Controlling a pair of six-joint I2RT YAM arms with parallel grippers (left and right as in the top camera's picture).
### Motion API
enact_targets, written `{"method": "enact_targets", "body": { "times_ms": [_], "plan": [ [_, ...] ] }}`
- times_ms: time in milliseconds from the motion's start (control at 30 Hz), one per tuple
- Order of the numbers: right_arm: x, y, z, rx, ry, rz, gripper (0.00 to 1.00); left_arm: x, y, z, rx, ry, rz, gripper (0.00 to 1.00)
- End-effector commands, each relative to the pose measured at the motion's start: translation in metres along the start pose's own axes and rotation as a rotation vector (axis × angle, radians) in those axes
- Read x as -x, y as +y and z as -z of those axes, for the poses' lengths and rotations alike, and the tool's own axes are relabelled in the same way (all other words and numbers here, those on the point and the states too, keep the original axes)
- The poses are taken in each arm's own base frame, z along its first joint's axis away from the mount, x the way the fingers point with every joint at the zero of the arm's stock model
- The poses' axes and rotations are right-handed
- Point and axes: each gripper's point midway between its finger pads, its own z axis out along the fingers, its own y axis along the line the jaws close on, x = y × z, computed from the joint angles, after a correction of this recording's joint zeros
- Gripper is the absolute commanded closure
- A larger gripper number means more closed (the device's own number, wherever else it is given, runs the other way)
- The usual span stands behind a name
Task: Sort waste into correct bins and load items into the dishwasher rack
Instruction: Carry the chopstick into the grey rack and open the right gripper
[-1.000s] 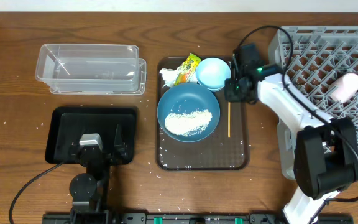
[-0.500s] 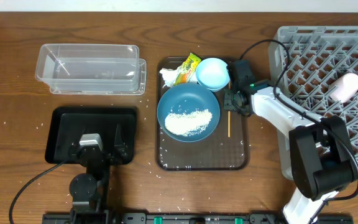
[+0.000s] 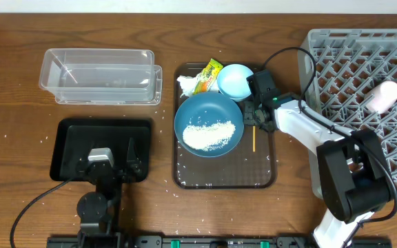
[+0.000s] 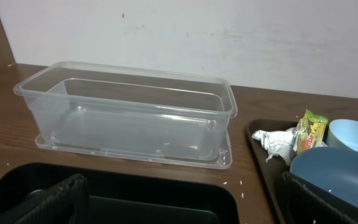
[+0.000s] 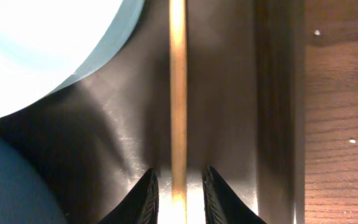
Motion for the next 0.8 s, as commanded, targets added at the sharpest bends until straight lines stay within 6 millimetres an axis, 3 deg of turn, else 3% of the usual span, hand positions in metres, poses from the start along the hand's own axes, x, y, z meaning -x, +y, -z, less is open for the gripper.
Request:
{"method": "enact_targets", "body": {
  "times_ms": [0,167,300,433,567,767],
  "plan": [
    [-0.007,-0.016,-0.007,-0.083,-0.007,-0.048,0.78,-0.016,0.007,-0.001,0.032,0.046,-0.015,0.02],
    [-0.012,-0.017,-0.01,-0.083,0.008,-0.044,0.81,-0.016,0.006,-0.001,0.032,0.046,-0.015,0.02],
    [-0.015,-0.01,-0.01,-0.054,0.02,-0.039,0.99,-0.016,0.007,-0.001,0.032,0.046,-0.015,0.02],
    [-0.009,0.002,-0.001,0.02,0.027,-0.053,0.99,-0.016,0.007,-0.001,0.033,0.046,-0.015,0.02],
    [0.015,0.001,0.027,0.089,-0.014,-0.1,0.99,-0.016,0.007,-0.001,0.033,0.046,-0.015,0.02],
    [0.067,-0.039,0.097,0.104,-0.185,-0.125,0.99,-0.016,0.007,-0.001,0.033,0.046,-0.015,0.02]
  ]
}}
